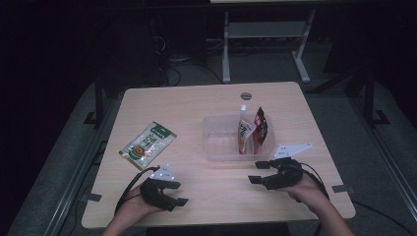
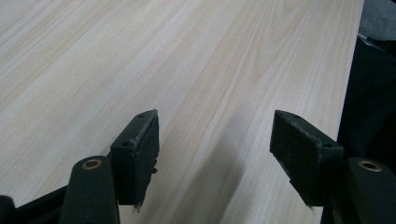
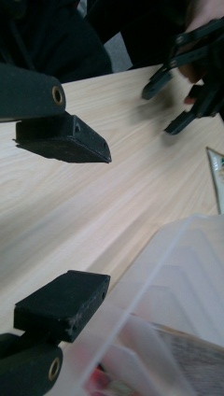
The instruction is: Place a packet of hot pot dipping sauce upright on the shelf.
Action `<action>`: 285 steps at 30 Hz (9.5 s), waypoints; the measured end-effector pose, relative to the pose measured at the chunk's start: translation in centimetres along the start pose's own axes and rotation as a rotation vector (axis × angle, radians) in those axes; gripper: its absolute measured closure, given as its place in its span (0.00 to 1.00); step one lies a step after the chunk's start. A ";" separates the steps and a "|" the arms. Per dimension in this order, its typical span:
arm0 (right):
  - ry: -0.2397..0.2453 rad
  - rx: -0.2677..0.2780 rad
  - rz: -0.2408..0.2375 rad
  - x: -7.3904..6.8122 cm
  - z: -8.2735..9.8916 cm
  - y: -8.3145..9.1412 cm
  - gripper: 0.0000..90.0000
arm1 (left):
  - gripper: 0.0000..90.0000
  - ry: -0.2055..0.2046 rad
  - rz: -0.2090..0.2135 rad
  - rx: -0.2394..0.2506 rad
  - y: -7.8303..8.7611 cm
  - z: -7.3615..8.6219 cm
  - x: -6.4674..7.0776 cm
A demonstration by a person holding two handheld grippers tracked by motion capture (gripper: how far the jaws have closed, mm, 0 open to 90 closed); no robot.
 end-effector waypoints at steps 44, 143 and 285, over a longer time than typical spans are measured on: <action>-0.001 -0.136 0.023 -1.3 3.6 -1.5 0.31 | 0.33 0.168 -0.457 0.103 7.6 -2.7 -16.3; -0.008 -0.087 -0.046 -2.0 0.5 -1.3 0.33 | 1.00 0.165 -0.095 0.301 11.4 -2.3 -8.5; 0.091 0.236 -0.375 -3.7 -7.3 -0.9 1.00 | 0.23 -0.035 0.031 0.197 2.1 -4.1 -0.7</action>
Point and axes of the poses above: each handheld gripper's, and its own axes: y roughly backward along the jaws, z roughly out of its underside, x roughly to its right, the point moved 4 cm from there along -y, roughly forward along the jaws, and after that the axes turned 9 degrees about y, right-handed, at the moved point
